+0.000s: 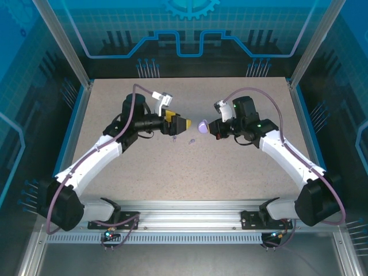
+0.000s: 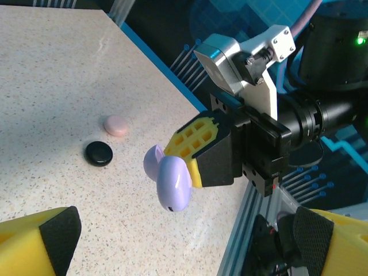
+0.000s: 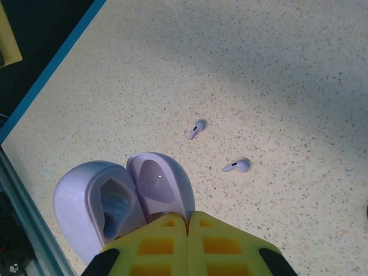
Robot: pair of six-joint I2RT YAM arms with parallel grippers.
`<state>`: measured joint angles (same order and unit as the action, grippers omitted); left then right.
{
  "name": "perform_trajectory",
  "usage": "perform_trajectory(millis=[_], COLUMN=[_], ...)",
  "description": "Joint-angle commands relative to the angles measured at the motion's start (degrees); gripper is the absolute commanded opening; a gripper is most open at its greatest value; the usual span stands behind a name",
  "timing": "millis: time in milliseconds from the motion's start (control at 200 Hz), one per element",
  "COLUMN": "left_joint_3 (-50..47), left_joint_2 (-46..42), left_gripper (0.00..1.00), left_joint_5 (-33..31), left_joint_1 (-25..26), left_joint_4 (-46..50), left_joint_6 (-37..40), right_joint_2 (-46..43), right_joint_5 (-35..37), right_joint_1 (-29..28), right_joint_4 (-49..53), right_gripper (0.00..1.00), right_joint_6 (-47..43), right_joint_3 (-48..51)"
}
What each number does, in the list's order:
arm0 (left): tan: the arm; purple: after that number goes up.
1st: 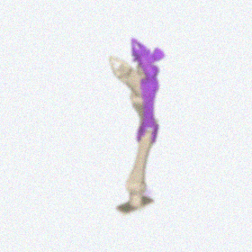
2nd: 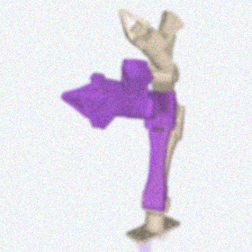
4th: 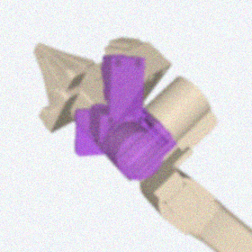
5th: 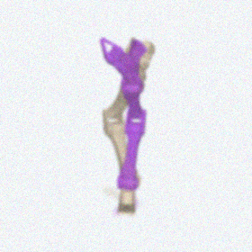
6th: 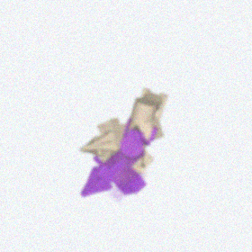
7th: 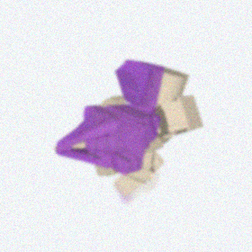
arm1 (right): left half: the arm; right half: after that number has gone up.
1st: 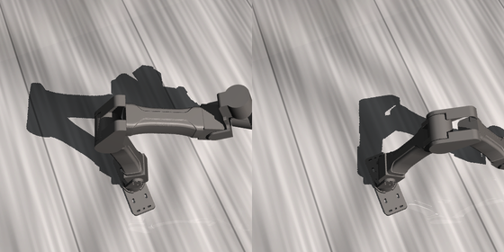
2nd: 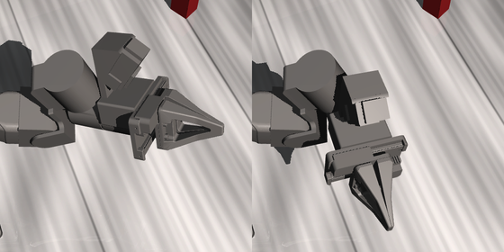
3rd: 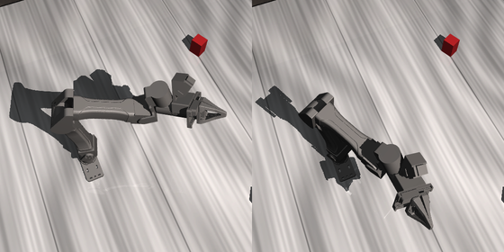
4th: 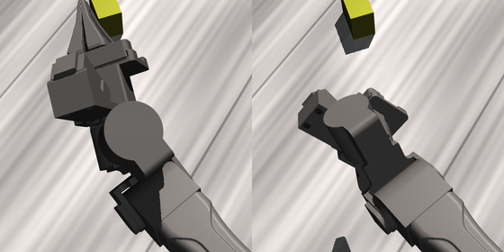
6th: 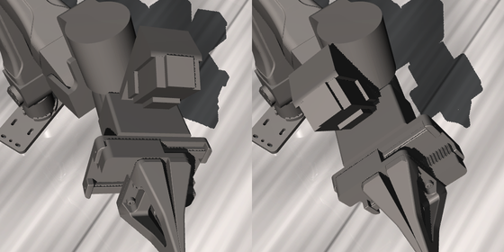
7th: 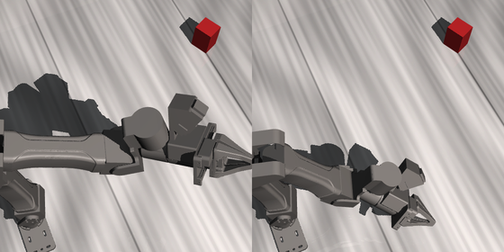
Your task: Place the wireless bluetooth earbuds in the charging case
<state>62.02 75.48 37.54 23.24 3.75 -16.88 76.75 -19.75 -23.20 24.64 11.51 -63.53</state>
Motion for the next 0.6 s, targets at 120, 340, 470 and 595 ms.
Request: perform_trajectory(millis=[120,340,470,595], left_joint_3=[11.2,18.6,20.6,21.9], left_joint_2=[9.5,17.6,20.0,21.4], left_gripper=[0.91,0.74,0.71,0.68], left_joint_5=[7.8,12.8,15.0,17.0], left_joint_1=[-0.3,-0.2,0.1,1.0], left_joint_4=[23.1,31.6,33.1,34.9], left_joint_6=[14.6,19.5,20.4,21.6], right_joint_2=[1.0,1.1,2.0,3.1], right_joint_5=[-2.4,-3.5,-3.0,-2.4], right_joint_1=[-0.1,-1.2,-2.4,-3.4], right_joint_4=[9.0,10.3,10.2,10.4], right_gripper=[0.0,0.0,0.0,0.0], right_joint_6=[-9.4,-11.0,-11.2,-11.3], right_joint_3=[-4.0,-4.5,-4.8,-5.4])
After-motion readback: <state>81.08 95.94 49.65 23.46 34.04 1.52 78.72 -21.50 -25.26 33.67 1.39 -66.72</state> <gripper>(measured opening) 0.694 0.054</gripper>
